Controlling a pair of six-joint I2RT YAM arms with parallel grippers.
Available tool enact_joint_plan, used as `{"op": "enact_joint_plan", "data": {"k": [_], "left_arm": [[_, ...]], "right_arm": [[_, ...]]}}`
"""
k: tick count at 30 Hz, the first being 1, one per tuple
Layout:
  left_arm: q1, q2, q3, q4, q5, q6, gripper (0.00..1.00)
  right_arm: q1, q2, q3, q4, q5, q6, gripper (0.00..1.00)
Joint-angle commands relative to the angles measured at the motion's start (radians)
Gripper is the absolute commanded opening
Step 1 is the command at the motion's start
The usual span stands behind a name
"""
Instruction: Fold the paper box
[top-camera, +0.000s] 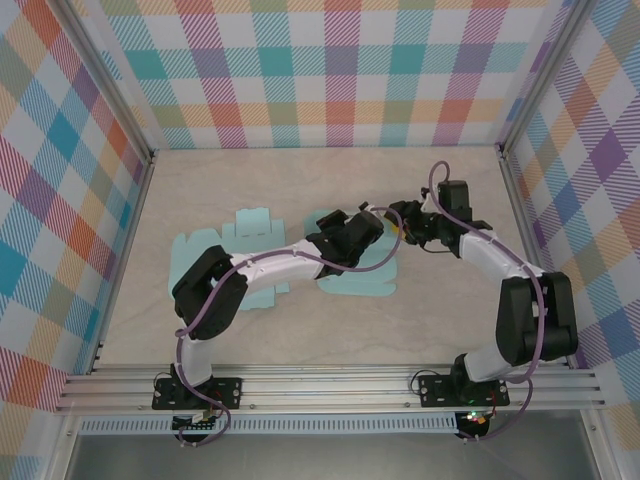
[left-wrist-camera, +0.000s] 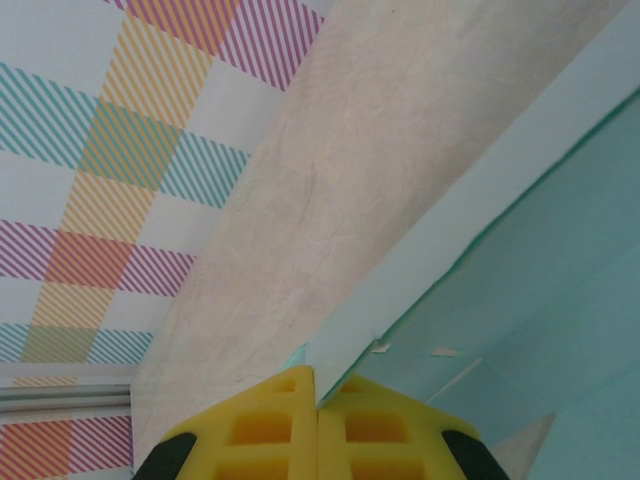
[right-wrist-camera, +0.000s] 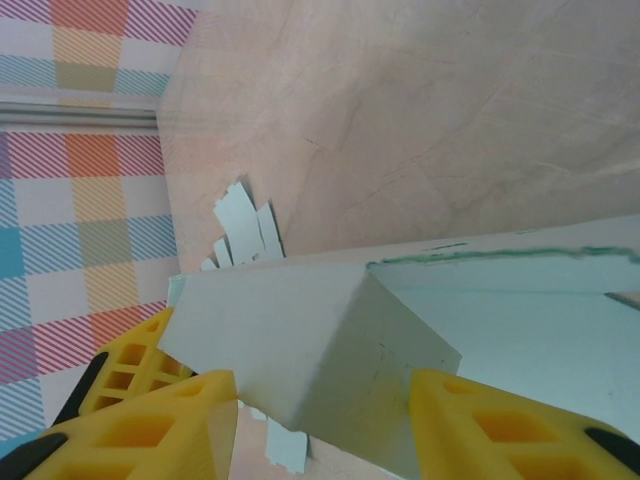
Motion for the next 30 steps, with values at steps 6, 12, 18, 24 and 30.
{"op": "enact_joint_plan", "data": {"k": [6, 12, 18, 24, 30], "left_arm": [[-0.054, -0.032, -0.059, 0.112, -0.061, -0.015, 0.0], [-0.061, -0.037, -0.065, 0.107, -0.044, -0.003, 0.0], [-0.062, -0.047, -0.087, 0.117, -0.046, 0.01, 0.0], [-0.062, -0.054, -0.113, 0.156, -0.031, 0.042, 0.0], [-0.062, -0.051, -0.132, 0.209, -0.07, 0.112, 0.0]], "right_arm": [[0.006, -0.053, -0.017, 0.024, 0.006, 0.046, 0.47], [0.007, -0.097, -0.02, -0.021, 0.039, 0.033, 0.48], [0.005, -0.107, -0.013, -0.068, 0.072, 0.005, 0.48], [0.005, -0.131, -0.011, -0.115, 0.124, -0.019, 0.49], [0.004, -0.181, 0.004, -0.215, 0.182, -0.084, 0.51]]}}
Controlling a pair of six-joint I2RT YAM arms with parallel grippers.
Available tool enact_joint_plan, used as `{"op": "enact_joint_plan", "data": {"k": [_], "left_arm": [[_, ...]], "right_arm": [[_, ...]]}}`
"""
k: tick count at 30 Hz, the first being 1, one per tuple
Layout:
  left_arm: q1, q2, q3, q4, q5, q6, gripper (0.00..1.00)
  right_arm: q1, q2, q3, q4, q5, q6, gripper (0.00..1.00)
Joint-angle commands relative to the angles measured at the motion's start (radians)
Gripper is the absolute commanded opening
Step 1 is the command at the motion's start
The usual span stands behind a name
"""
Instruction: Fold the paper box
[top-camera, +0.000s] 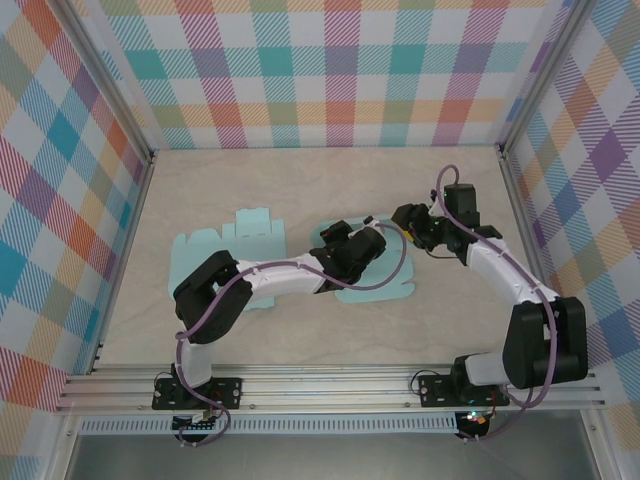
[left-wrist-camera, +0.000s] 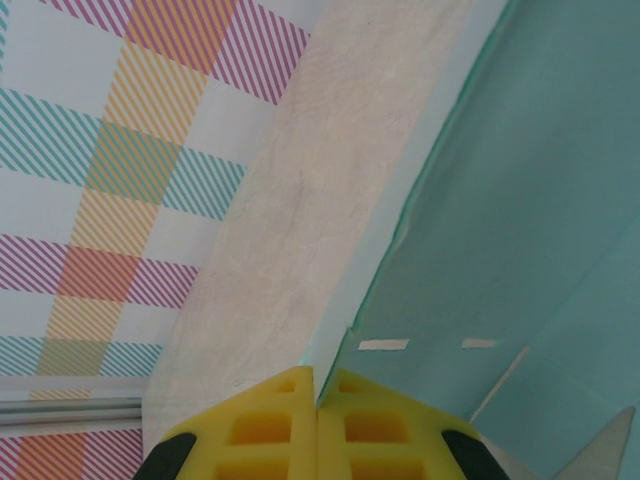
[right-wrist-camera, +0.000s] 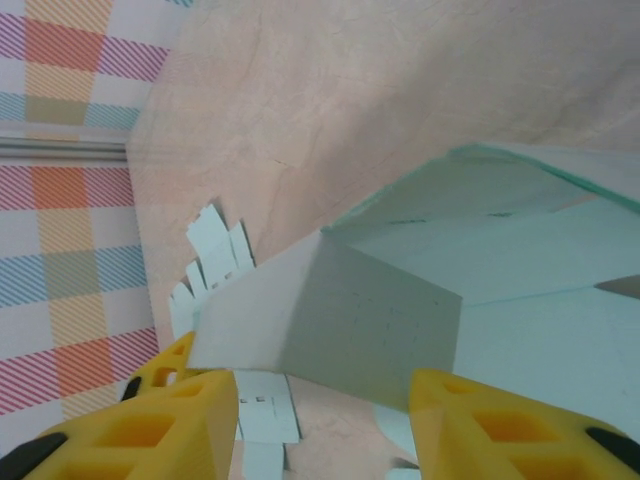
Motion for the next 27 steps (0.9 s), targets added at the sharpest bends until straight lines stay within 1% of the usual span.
{"op": "enact_joint_plan", "data": {"k": [1, 4, 7, 10, 13, 19, 22, 27], "left_arm": [[-0.014, -0.042, -0.028, 0.074, -0.035, 0.058, 0.0], [-0.014, -0.044, -0.042, 0.087, -0.037, 0.076, 0.0], [-0.014, -0.053, -0.047, 0.089, -0.027, 0.079, 0.0], [-0.014, -0.066, -0.063, 0.097, -0.008, 0.075, 0.0], [-0.009, -0.073, -0.076, 0.098, 0.012, 0.061, 0.0], [-0.003, -0.063, -0.068, 0.086, 0.009, 0.056, 0.0], [-0.001, -0.06, -0.063, 0.082, 0.007, 0.047, 0.0], [-0.001, -0.058, -0.064, 0.082, 0.008, 0.04, 0.0]], "right_arm": [[0.003, -0.081, 0.02, -0.102, 0.074, -0.074, 0.52], [-0.01, -0.162, 0.02, -0.169, 0.136, -0.112, 0.55], [-0.039, -0.228, 0.008, -0.235, 0.186, -0.143, 0.55], [-0.093, -0.265, -0.047, -0.256, 0.193, -0.15, 0.54], [-0.138, -0.273, -0.139, -0.171, 0.117, -0.128, 0.46], [-0.139, -0.199, -0.258, 0.027, 0.009, -0.081, 0.28], [-0.13, -0.153, -0.284, 0.079, 0.016, -0.068, 0.26], [-0.102, -0.053, -0.273, 0.15, 0.047, -0.069, 0.27]]}}
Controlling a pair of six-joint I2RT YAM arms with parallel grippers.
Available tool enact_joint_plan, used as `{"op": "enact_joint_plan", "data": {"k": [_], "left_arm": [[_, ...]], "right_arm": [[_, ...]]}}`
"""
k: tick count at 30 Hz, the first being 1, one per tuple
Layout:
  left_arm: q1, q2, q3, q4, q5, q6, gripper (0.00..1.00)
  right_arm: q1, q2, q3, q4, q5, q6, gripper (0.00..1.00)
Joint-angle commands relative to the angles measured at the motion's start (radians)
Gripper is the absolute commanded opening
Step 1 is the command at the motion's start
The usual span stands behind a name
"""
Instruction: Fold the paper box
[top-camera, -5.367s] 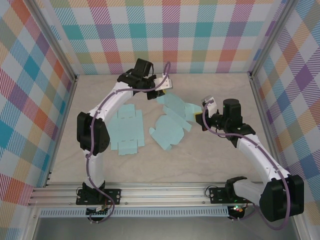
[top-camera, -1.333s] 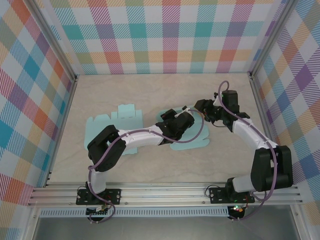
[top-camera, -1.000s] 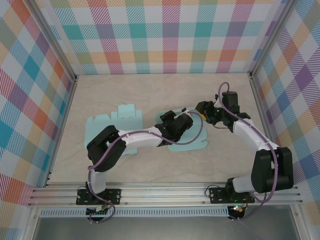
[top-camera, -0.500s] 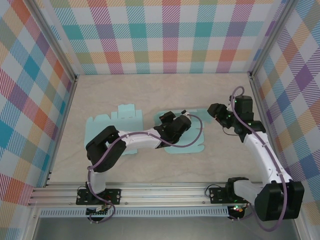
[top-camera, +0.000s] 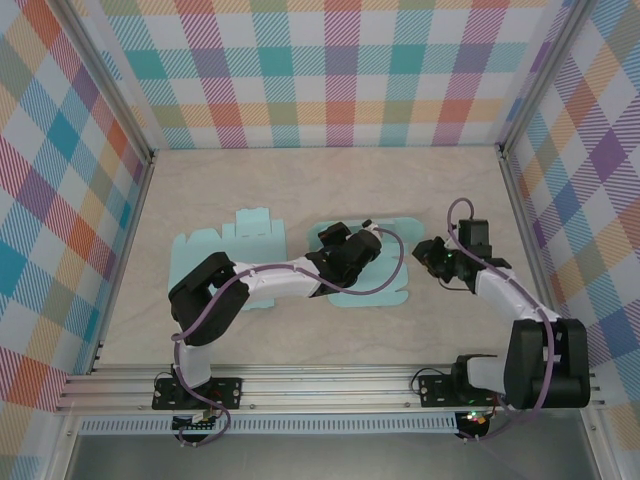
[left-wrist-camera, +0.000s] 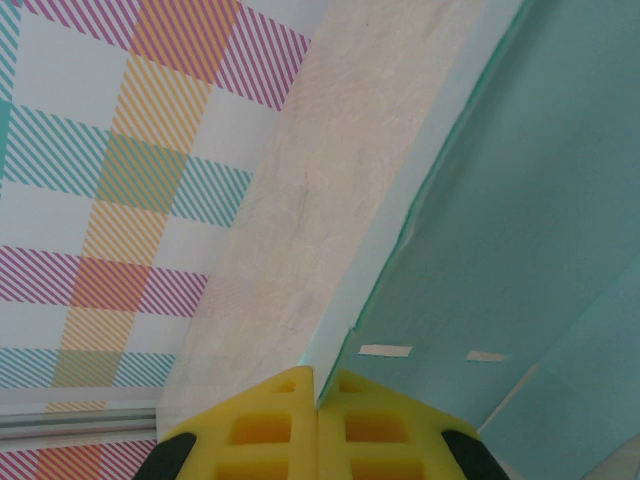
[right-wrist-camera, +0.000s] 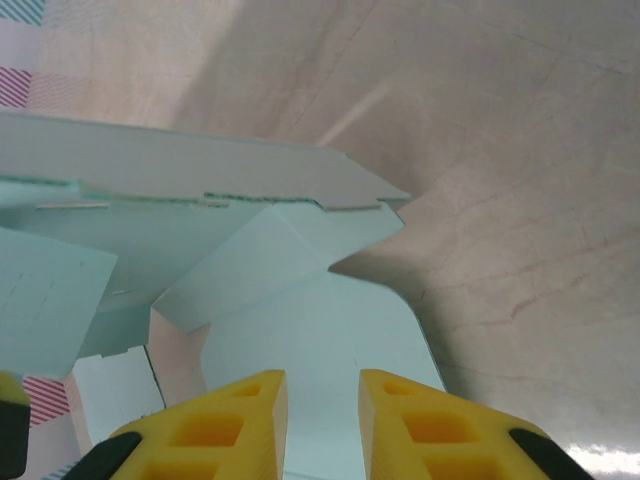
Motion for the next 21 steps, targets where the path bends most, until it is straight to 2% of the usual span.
{"op": "enact_joint_plan", "data": {"k": [1, 13, 21], "left_arm": [[-0.001, -0.031, -0.001, 0.013, 0.002, -0.028, 0.0], [-0.001, -0.048, -0.018, 0.017, 0.006, -0.036, 0.0], [-0.001, -0.036, -0.002, 0.004, -0.002, -0.047, 0.0]], "right_arm": [[0.016, 0.065, 0.023, 0.095, 0.007, 0.007, 0.27], [0.037, 0.319, 0.159, 0.146, 0.043, -0.033, 0.41], [0.05, 0.376, 0.17, 0.18, 0.024, -0.034, 0.43]]}}
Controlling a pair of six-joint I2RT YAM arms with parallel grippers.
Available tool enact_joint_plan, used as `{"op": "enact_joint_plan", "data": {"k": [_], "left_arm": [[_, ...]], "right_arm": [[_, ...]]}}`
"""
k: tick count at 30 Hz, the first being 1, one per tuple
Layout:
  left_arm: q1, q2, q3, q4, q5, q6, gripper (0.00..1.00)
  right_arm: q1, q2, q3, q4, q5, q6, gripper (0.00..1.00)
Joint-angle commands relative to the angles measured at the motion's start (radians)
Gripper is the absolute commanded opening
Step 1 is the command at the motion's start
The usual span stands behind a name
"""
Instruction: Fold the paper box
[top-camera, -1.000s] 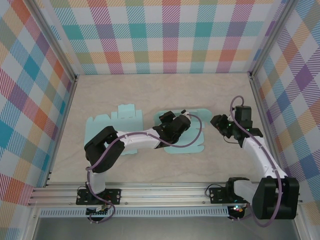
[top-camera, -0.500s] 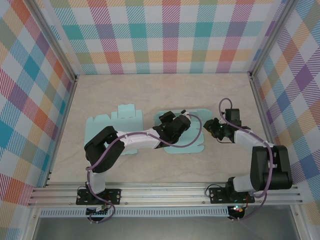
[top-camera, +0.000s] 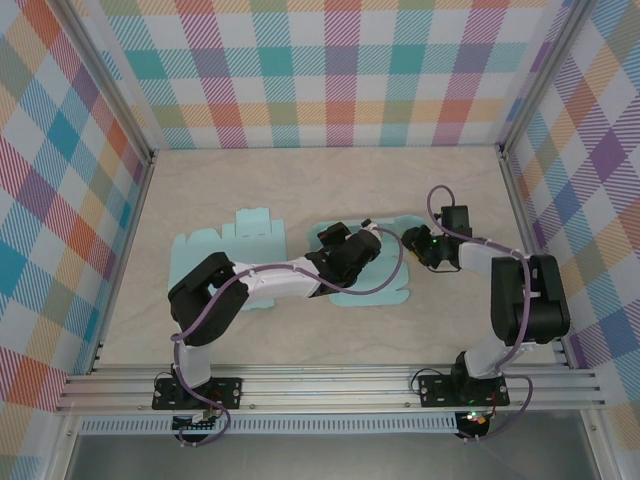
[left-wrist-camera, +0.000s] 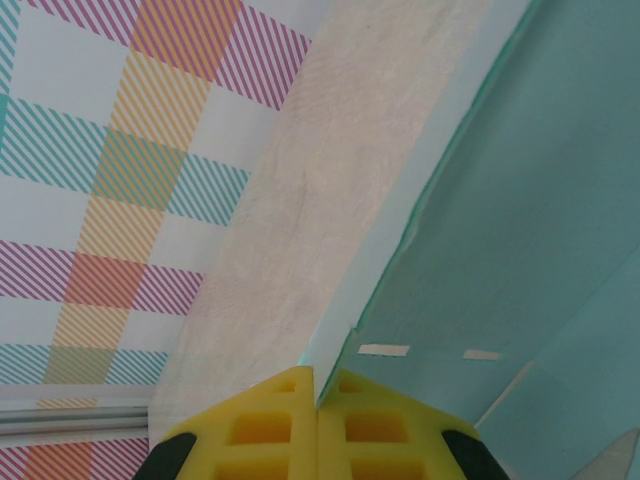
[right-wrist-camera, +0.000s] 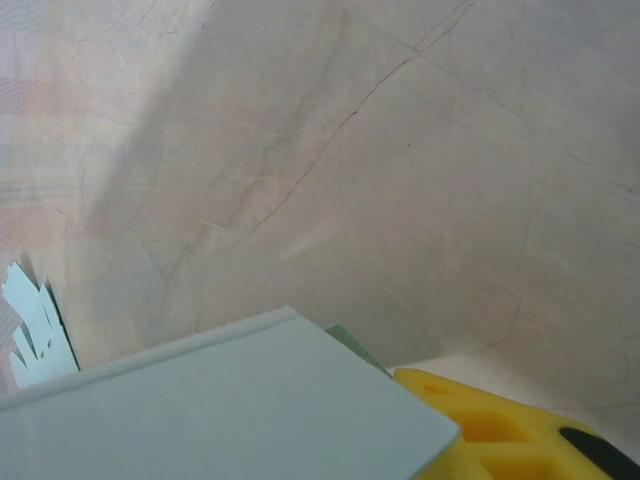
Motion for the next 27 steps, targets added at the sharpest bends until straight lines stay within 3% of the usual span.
{"op": "enact_joint_plan", "data": {"k": [1, 8, 11, 19, 27], "left_arm": [[-0.001, -0.031, 0.001, 0.003, -0.007, -0.024, 0.0], [0.003, -0.034, 0.002, -0.004, -0.01, -0.024, 0.0], [0.006, -0.031, 0.005, -0.009, -0.008, -0.025, 0.0], [0.008, 0.004, 0.04, -0.033, -0.066, -0.037, 0.0], [0.008, 0.013, 0.058, -0.047, -0.045, -0.069, 0.0]], "right_arm": [[0.01, 0.026, 0.025, 0.026, -0.009, -0.026, 0.43], [0.01, 0.041, 0.041, -0.034, 0.042, -0.075, 0.49], [0.011, 0.043, 0.028, 0.013, 0.008, -0.067, 0.48], [0.029, -0.002, 0.016, 0.078, -0.071, -0.02, 0.29], [0.073, -0.027, -0.002, 0.151, -0.079, 0.033, 0.25]]}}
